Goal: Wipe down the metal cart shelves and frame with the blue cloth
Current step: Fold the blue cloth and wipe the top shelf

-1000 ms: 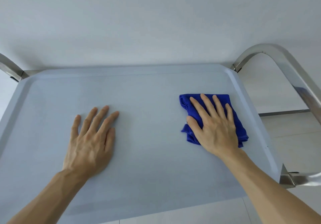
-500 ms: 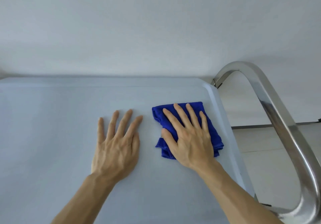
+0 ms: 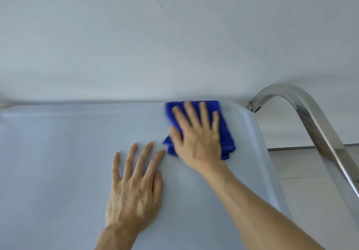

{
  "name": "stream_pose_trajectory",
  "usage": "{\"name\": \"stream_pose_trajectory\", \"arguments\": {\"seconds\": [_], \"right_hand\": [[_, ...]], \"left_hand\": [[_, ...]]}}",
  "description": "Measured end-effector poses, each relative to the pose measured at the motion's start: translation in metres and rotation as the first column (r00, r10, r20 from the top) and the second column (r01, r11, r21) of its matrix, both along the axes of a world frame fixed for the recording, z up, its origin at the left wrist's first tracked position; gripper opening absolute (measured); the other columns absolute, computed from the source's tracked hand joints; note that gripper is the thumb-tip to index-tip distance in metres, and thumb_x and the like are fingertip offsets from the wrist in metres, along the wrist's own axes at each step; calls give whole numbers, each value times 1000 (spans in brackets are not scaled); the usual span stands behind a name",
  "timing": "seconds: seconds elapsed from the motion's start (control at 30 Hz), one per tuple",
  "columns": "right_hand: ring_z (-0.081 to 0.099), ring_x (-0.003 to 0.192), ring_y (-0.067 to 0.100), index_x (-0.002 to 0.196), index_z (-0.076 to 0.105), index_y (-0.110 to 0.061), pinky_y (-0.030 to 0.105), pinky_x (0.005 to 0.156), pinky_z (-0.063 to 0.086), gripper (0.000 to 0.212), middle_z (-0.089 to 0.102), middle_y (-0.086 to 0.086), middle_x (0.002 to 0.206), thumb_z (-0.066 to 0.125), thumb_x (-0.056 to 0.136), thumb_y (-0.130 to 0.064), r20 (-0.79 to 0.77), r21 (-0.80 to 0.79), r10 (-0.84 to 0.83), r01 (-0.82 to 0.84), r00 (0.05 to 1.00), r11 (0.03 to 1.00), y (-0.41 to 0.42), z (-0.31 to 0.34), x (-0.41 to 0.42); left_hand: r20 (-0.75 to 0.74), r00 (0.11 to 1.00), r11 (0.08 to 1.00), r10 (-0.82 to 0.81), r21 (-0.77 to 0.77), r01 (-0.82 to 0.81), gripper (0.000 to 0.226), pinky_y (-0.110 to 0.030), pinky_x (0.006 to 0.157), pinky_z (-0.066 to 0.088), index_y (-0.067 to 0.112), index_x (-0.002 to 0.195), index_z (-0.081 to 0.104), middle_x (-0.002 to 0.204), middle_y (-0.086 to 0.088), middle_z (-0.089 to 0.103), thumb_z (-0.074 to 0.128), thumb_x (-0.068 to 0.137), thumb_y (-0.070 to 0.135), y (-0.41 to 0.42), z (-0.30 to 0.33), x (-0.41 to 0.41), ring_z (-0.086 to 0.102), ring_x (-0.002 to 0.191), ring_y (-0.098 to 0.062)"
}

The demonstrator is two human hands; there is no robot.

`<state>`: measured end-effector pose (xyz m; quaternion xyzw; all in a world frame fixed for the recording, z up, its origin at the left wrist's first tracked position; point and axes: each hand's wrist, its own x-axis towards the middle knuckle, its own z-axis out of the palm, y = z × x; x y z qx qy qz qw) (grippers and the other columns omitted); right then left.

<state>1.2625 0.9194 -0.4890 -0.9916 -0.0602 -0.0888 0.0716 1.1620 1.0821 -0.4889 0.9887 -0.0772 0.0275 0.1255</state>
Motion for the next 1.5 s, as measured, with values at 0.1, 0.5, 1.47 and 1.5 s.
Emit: {"name": "stream_pose_trajectory", "arguments": {"seconds": [0.1, 0.5, 1.47, 1.5], "right_hand": [[21, 151, 27, 150, 38, -40, 56, 120, 14, 53, 31, -9, 161, 37, 99, -55, -33, -20, 307, -308, 951, 951, -14, -1, -17], [22, 149, 33, 150, 39, -38, 62, 118, 13, 56, 31, -5, 161, 35, 97, -57, -43, -37, -115, 114, 992, 993, -52, 3, 13], [24, 148, 32, 150, 34, -42, 60, 103, 37, 57, 29, -5, 161, 29, 96, -60, -180, -127, -280, 260, 943, 957, -129, 14, -147], [23, 147, 34, 151, 32, -42, 61, 103, 37, 59, 26, -3, 162, 26, 95, -60, -177, -133, -338, 318, 924, 939, -122, 14, -135]], "left_hand": [[28, 1000, 1000, -10, -9, 10, 52, -63, 115, 22, 25, 142, 52, 152, -2, 46, 37, 93, 29, 1, -1, -2, 35, 145, -31], [92, 996, 1000, 6, -29, -4, 51, -64, 115, 22, 23, 139, 57, 152, -3, 46, 38, 93, 31, 0, -4, 1, 38, 143, -31], [-43, 998, 999, 45, 22, -44, 51, -57, 120, 10, 31, 145, 41, 156, 3, 37, 24, 97, 37, -5, 2, -4, 25, 147, -28], [-43, 998, 999, 39, 30, -37, 51, -57, 119, 10, 31, 145, 40, 156, 3, 37, 23, 97, 37, -4, 1, -4, 25, 147, -28]]}}
